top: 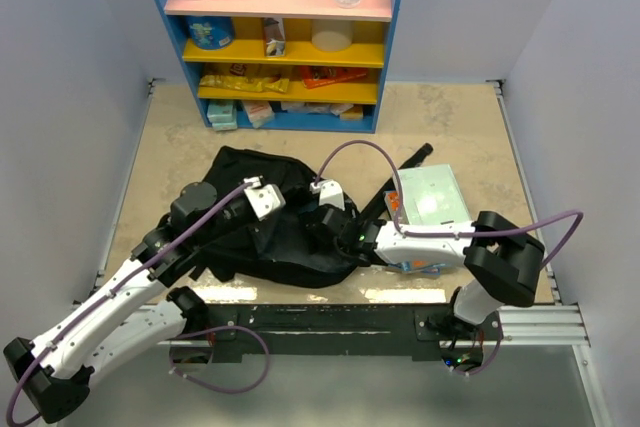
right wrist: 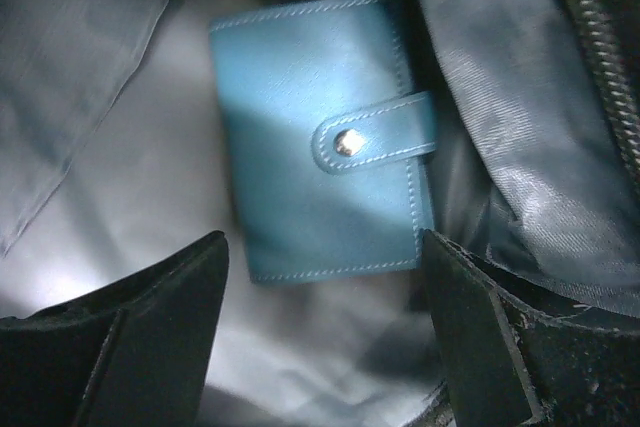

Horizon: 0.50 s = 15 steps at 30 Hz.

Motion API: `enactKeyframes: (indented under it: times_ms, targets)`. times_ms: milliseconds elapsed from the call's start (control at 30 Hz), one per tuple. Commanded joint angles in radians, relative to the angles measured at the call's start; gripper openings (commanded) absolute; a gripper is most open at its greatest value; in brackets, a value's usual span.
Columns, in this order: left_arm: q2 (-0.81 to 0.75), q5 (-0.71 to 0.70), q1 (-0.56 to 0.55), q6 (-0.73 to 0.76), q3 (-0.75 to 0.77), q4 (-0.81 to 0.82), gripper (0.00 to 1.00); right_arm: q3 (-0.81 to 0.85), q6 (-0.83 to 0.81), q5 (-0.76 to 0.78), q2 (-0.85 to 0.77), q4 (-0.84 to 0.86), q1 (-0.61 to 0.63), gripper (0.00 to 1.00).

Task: Pack the student bag
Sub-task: Adjust the personal item in the student bag.

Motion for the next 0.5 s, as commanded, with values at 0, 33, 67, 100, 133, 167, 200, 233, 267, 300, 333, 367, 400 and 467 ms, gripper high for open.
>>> enactKeyframes:
  times_ms: [0,33,67,100,133,167,200,233,267,300,333,367,400,467]
  targets:
    - [-0.025,0.056,0.0,0.037,0.074,0.101,0.0,0.021,0.03,0.158,-0.015,0.018,0.011,0.8]
    - [-0.026,0.056,0.0,0.041,0.074,0.095,0.0,0.018,0.039,0.161,-0.019,0.017,0.011,0.8]
    - [-0.026,0.065,0.0,0.045,0.073,0.095,0.0,0.015,0.055,0.168,-0.026,0.009,0.011,0.8]
    - [-0.029,0.069,0.0,0.048,0.071,0.093,0.0,-0.004,0.073,0.17,-0.033,0.011,0.011,0.8]
    - [-0.031,0.07,0.0,0.049,0.07,0.093,0.0,-0.016,0.082,0.171,-0.041,0.018,0.011,0.8]
    - [-0.031,0.075,0.0,0.049,0.065,0.095,0.0,-0.027,0.091,0.182,-0.053,0.026,0.011,0.8]
    - [-0.031,0.078,0.0,0.048,0.064,0.096,0.0,-0.042,0.105,0.184,-0.056,0.034,0.008,0.8]
    - [-0.033,0.085,0.0,0.049,0.059,0.095,0.0,-0.045,0.107,0.185,-0.053,0.049,0.01,0.8]
    - [-0.033,0.087,-0.002,0.049,0.055,0.096,0.0,-0.044,0.114,0.188,-0.044,0.049,0.007,0.8]
    - [-0.036,0.088,0.0,0.049,0.053,0.096,0.0,-0.038,0.119,0.197,-0.035,0.049,0.003,0.8]
    - [-0.036,0.093,-0.002,0.051,0.047,0.095,0.0,-0.037,0.122,0.196,-0.026,0.054,-0.001,0.8]
    - [-0.039,0.096,0.0,0.049,0.045,0.095,0.0,-0.039,0.13,0.184,-0.003,0.079,-0.004,0.79]
    - [-0.039,0.098,-0.002,0.051,0.044,0.095,0.0,-0.045,0.133,0.161,0.011,0.093,-0.013,0.78]
    - [-0.046,0.11,-0.002,0.061,0.039,0.087,0.0,-0.042,0.136,0.152,0.031,0.11,-0.015,0.76]
